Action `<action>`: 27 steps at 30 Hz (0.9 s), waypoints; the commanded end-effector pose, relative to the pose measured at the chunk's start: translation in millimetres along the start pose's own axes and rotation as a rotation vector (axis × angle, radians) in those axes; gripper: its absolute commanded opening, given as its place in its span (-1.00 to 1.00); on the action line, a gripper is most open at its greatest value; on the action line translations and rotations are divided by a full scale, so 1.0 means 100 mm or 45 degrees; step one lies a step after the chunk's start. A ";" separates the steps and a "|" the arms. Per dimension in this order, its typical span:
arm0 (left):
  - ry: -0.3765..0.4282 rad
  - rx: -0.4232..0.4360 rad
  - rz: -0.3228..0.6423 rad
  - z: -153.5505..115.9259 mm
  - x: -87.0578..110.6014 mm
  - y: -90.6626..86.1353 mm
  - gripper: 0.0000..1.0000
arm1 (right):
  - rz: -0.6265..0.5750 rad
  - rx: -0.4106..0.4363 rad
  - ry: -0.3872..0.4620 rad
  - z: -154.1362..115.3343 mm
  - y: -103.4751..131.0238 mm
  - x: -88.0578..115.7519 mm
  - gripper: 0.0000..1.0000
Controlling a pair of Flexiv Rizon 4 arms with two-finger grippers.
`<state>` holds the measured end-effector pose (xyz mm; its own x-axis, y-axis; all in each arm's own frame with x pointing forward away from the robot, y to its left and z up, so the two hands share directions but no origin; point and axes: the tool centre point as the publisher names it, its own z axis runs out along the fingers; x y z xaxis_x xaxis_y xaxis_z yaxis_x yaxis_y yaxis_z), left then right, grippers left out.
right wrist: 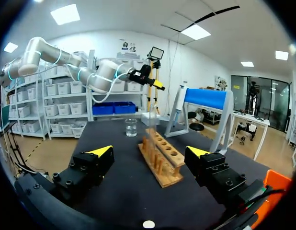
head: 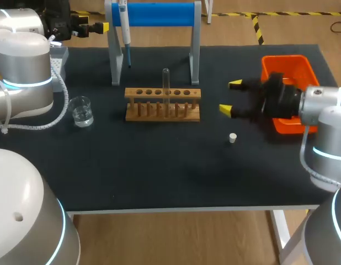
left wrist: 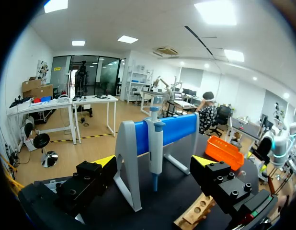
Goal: Invert the test tube, pick up the pipette, mount the tip to pipette, aspirate from beaker and dispense into the tube, eject the tip, return the pipette, and cap with the stopper.
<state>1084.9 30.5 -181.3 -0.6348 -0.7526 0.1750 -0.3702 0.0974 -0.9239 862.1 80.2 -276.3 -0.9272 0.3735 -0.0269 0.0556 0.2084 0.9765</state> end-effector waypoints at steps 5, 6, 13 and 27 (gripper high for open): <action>-0.001 0.003 0.001 0.00 0.00 0.01 1.00 | -0.032 -0.005 -0.021 0.23 -0.08 0.21 1.00; -0.001 0.003 0.001 0.00 0.00 0.01 1.00 | -0.032 -0.006 -0.022 0.25 -0.08 0.21 1.00; -0.001 0.003 0.001 0.00 0.00 0.01 1.00 | -0.034 0.004 -0.055 0.31 -0.07 0.22 1.00; 0.001 0.003 0.019 -0.02 0.06 0.03 1.00 | -0.034 0.004 -0.055 0.31 -0.07 0.22 1.00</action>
<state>1084.6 29.7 -181.1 -0.6380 -0.7510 0.1701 -0.3666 0.1020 -0.9248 853.0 114.8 -290.3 -0.9119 0.4056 -0.0621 0.0320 0.2211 0.9747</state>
